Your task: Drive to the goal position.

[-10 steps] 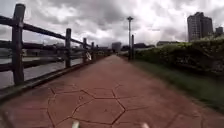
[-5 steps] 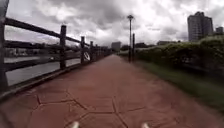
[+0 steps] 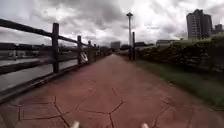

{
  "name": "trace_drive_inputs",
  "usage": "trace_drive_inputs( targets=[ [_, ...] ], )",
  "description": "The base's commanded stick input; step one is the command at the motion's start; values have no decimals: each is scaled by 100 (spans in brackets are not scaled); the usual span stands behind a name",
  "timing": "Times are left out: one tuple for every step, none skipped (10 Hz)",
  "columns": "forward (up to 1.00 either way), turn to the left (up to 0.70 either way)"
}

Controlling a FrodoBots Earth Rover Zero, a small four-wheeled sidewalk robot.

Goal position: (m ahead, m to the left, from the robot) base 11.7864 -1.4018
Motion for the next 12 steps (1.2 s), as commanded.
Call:
trace_drive_inputs(
  targets=[
    [70,0],
    [70,0],
    [70,0],
    [70,0],
    [70,0],
    [70,0],
    [70,0],
    [70,0],
    [70,0],
    [70,0],
    [70,0],
    [70,0]
  ],
)
